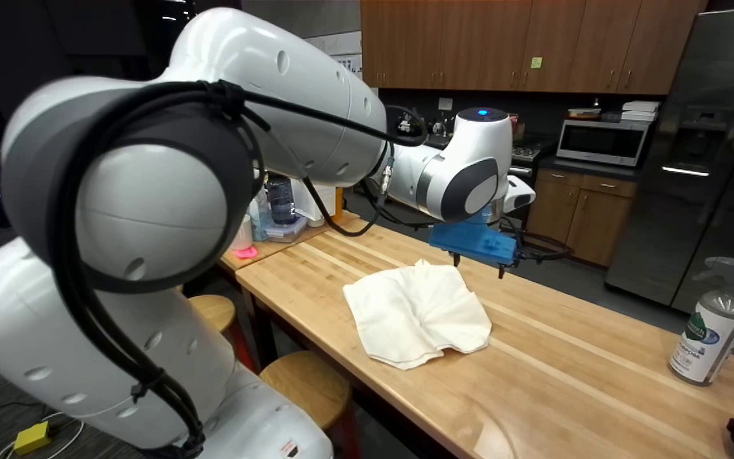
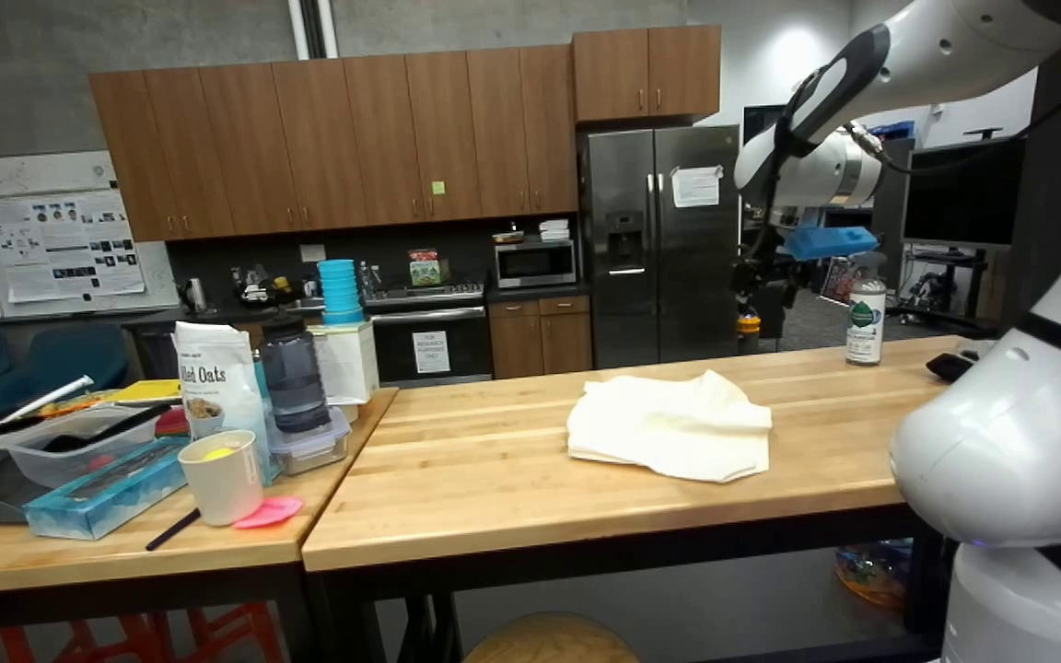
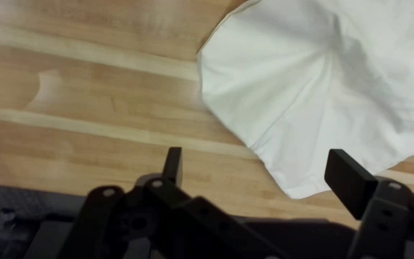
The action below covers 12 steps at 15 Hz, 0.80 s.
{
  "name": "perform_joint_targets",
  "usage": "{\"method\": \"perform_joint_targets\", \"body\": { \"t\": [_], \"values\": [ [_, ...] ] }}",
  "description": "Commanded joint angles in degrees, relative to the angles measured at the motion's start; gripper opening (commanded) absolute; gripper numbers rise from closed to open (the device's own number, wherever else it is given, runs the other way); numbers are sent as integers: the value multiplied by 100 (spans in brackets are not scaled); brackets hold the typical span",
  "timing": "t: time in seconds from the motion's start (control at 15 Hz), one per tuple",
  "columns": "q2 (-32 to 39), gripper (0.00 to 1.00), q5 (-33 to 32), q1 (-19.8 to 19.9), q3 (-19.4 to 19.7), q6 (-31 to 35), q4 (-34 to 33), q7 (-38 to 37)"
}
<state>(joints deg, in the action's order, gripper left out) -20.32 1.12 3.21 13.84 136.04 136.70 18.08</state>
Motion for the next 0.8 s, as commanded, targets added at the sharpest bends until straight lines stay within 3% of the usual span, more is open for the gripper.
{"method": "perform_joint_targets", "body": {
  "t": [0.0,0.27,0.73],
  "values": [
    [-253,100,-459,287,-169,1050,223,-98],
    [-114,100,-699,425,-364,2283,317,-651],
    [699,100,-253,195,-660,3481,643,-1462]
  ]
}}
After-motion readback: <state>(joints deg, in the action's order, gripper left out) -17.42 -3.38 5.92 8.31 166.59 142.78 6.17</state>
